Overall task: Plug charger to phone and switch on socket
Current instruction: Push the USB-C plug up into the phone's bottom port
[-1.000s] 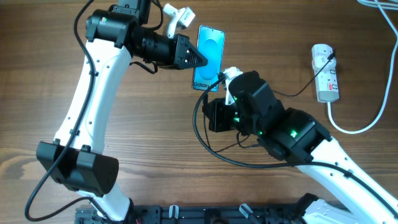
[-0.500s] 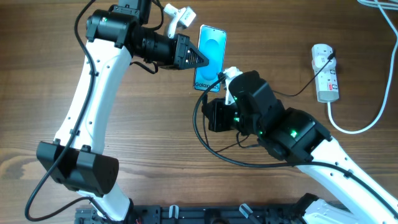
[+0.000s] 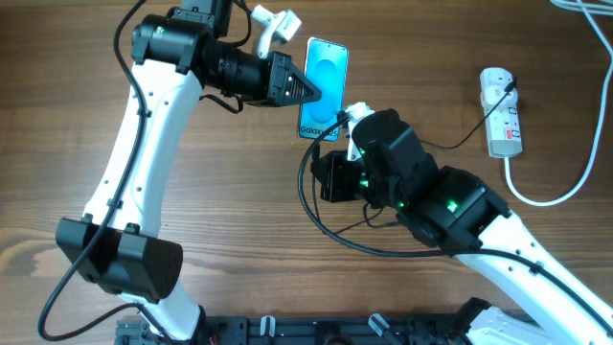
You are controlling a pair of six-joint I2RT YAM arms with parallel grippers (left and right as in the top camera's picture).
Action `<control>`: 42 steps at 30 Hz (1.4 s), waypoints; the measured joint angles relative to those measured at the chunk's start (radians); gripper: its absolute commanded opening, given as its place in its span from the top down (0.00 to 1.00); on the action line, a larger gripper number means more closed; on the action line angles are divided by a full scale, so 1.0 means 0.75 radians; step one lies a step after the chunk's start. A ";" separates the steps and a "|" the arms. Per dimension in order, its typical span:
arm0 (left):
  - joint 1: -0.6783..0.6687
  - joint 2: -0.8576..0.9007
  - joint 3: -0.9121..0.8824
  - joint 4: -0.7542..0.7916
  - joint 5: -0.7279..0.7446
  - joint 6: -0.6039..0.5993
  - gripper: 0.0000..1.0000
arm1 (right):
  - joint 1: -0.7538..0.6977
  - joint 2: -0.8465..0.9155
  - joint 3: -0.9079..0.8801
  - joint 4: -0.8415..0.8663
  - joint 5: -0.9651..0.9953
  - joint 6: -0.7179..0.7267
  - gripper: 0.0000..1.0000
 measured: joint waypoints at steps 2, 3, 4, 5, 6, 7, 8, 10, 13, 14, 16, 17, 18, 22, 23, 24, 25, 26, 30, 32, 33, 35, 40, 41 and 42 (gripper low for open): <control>0.000 0.000 0.000 0.000 0.003 0.000 0.96 | 0.000 0.000 0.000 0.004 0.000 0.000 0.95; 0.001 0.000 0.000 0.003 0.003 0.000 0.96 | 0.000 0.000 0.000 0.006 0.000 0.000 0.96; 0.001 0.000 0.000 0.004 0.003 0.000 0.96 | 0.000 0.000 0.000 0.011 -0.001 0.000 0.96; 0.002 0.000 0.000 0.005 0.003 0.000 0.96 | 0.003 0.000 0.000 0.016 0.000 -0.001 0.96; 0.003 0.000 0.000 0.004 -0.002 -0.001 0.96 | 0.004 0.000 0.000 0.019 0.000 -0.001 0.96; 0.003 0.000 0.000 0.005 -0.009 0.000 0.96 | 0.004 0.000 0.000 0.020 -0.001 -0.007 0.96; 0.003 0.000 0.000 0.005 -0.014 0.000 0.96 | 0.004 0.000 0.000 0.020 -0.001 -0.010 0.96; 0.003 0.000 0.000 0.005 -0.019 0.000 0.96 | 0.004 0.000 0.000 0.019 -0.001 -0.017 0.96; 0.003 0.000 0.000 0.004 -0.020 0.000 0.96 | 0.004 0.000 0.000 0.018 -0.001 -0.017 0.96; 0.003 0.000 0.000 0.003 -0.023 0.000 0.96 | 0.004 0.000 0.000 0.015 0.000 -0.017 0.96; 0.003 0.000 0.000 -0.003 -0.024 0.000 0.96 | 0.004 0.000 0.000 0.005 0.007 -0.017 0.95; 0.003 0.000 0.000 -0.007 -0.024 0.000 0.96 | 0.004 0.000 0.000 0.005 0.014 -0.017 0.95; 0.003 0.000 0.000 -0.007 -0.024 0.000 0.96 | 0.004 0.000 0.000 0.005 0.018 -0.016 0.96; 0.003 0.000 0.000 -0.008 -0.024 0.000 0.96 | 0.004 0.000 0.000 0.005 0.021 -0.015 0.96; 0.003 0.000 0.000 -0.010 -0.024 0.000 0.96 | 0.004 0.000 0.000 0.004 0.021 -0.015 0.96; 0.003 0.000 0.000 -0.011 -0.024 0.000 0.96 | 0.004 0.000 0.000 0.005 0.021 -0.015 0.96; 0.003 0.000 0.000 -0.012 -0.024 0.000 0.96 | 0.004 0.000 0.000 0.005 0.021 -0.015 0.96; 0.003 0.000 0.000 -0.014 -0.024 0.000 0.96 | 0.004 0.000 0.000 0.006 0.021 -0.015 0.96; 0.003 0.000 0.000 -0.015 -0.024 0.000 0.96 | 0.004 0.000 0.000 0.015 0.020 -0.014 0.96; 0.003 0.000 0.000 -0.014 -0.024 0.000 0.96 | 0.004 0.000 0.000 0.025 0.020 -0.008 0.96; 0.003 0.000 0.000 -0.014 -0.024 0.000 0.96 | 0.004 0.000 0.000 0.034 0.020 -0.005 0.96; 0.008 0.000 0.001 -0.015 -0.024 -0.001 0.96 | 0.004 0.000 0.000 0.043 0.020 -0.001 0.96; 0.019 0.000 0.007 -0.011 -0.022 -0.001 0.96 | -0.009 0.002 0.000 0.076 0.000 -0.027 0.95; 0.021 0.000 0.009 -0.013 -0.023 -0.002 0.96 | -0.009 0.003 -0.001 0.081 -0.001 -0.032 0.95; 0.023 0.000 0.009 -0.017 -0.023 -0.002 0.96 | -0.009 0.003 -0.001 0.083 0.000 -0.040 0.95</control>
